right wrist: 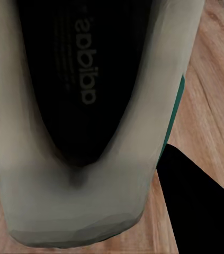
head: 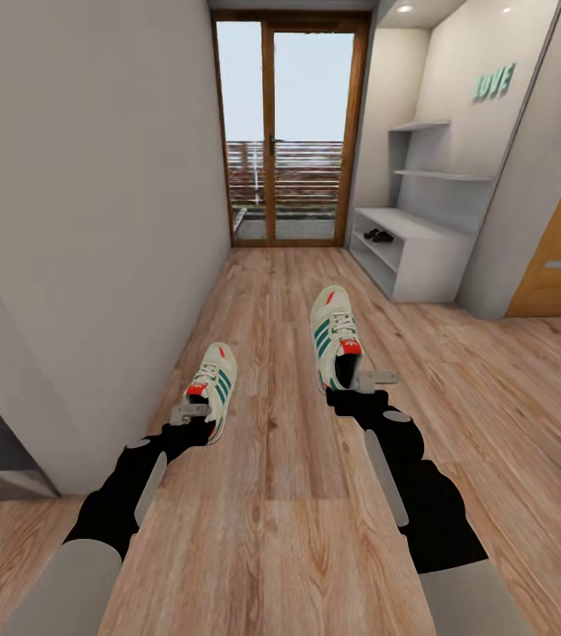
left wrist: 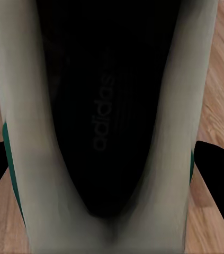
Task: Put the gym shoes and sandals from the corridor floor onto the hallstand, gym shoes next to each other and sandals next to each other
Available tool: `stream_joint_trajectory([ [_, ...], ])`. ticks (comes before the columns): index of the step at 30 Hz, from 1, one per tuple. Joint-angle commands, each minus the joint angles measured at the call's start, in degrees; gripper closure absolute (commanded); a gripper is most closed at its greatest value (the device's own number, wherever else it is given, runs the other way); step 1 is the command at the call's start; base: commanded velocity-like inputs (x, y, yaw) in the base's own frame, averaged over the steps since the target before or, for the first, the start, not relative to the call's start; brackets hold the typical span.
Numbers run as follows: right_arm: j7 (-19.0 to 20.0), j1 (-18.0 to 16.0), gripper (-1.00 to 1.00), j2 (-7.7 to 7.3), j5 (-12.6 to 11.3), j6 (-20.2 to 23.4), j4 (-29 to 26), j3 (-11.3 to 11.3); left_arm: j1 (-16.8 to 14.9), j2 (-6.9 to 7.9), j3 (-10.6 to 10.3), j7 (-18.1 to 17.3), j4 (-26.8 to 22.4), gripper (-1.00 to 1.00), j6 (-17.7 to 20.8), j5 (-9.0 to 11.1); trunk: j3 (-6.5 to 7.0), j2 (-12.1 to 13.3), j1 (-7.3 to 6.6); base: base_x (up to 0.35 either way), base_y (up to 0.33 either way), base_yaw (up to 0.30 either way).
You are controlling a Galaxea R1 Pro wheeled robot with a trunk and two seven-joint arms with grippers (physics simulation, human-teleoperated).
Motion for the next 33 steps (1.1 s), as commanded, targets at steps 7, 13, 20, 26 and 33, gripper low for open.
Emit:
stream_joint_trajectory([
  [7, -0.5, 0.0, 1.0, -0.01, -0.6, 0.2, -0.1, 0.0, 0.0, -0.07, 0.3, -0.3, -0.1, 1.0, 0.4, 0.3, -0.05, 0.0, 0.01, 0.252, 0.0, 0.0],
  [13, -0.5, 0.0, 1.0, -0.01, -0.6, 0.2, -0.1, 0.1, 0.0, -0.07, 0.3, -0.3, -0.1, 1.0, 0.4, 0.3, -0.05, 0.0, 0.01, 0.251, 0.0, 0.0],
  [20, -0.5, 0.0, 1.0, -0.01, -0.6, 0.2, -0.1, 0.0, 0.0, -0.07, 0.3, -0.3, -0.1, 1.0, 0.4, 0.3, -0.05, 0.0, 0.01, 0.242, 0.0, 0.0],
  [26, -0.5, 0.0, 1.0, -0.01, -0.6, 0.2, -0.1, 0.0, 0.0, -0.07, 0.3, -0.3, -0.1, 1.0, 0.4, 0.3, -0.05, 0.0, 0.01, 0.24, 0.0, 0.0],
  [33, -0.5, 0.0, 1.0, -0.01, -0.6, 0.2, -0.1, 0.0, 0.0, -0.07, 0.3, -0.3, -0.1, 1.0, 0.4, 0.3, -0.05, 0.0, 0.01, 0.24, 0.0, 0.0],
])
